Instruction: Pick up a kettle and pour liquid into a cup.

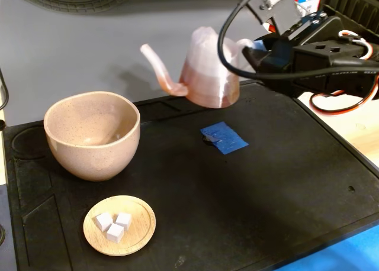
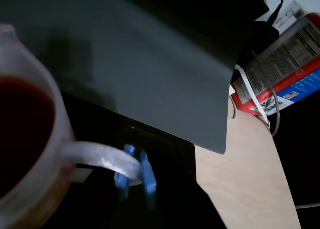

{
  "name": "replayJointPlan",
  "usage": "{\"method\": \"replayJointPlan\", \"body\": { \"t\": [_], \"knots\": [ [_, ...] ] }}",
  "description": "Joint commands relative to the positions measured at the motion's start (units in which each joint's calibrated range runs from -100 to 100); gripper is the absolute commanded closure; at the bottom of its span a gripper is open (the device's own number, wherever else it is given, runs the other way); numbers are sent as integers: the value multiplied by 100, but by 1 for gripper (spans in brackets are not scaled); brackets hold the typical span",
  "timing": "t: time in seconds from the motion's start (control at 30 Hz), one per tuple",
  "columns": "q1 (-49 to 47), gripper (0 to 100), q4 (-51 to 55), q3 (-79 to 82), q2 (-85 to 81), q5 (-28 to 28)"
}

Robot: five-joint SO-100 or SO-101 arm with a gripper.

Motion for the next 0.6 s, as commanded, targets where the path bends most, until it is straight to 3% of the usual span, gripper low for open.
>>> {"method": "replayJointPlan", "body": {
  "t": [0.0, 0.3, 0.57],
  "knots": [
    [-105, 99, 11, -434, -385, 1],
    [-158, 99, 754, -1133, -436, 43],
    [-242, 99, 703, -1142, -436, 772]
  ]
}}
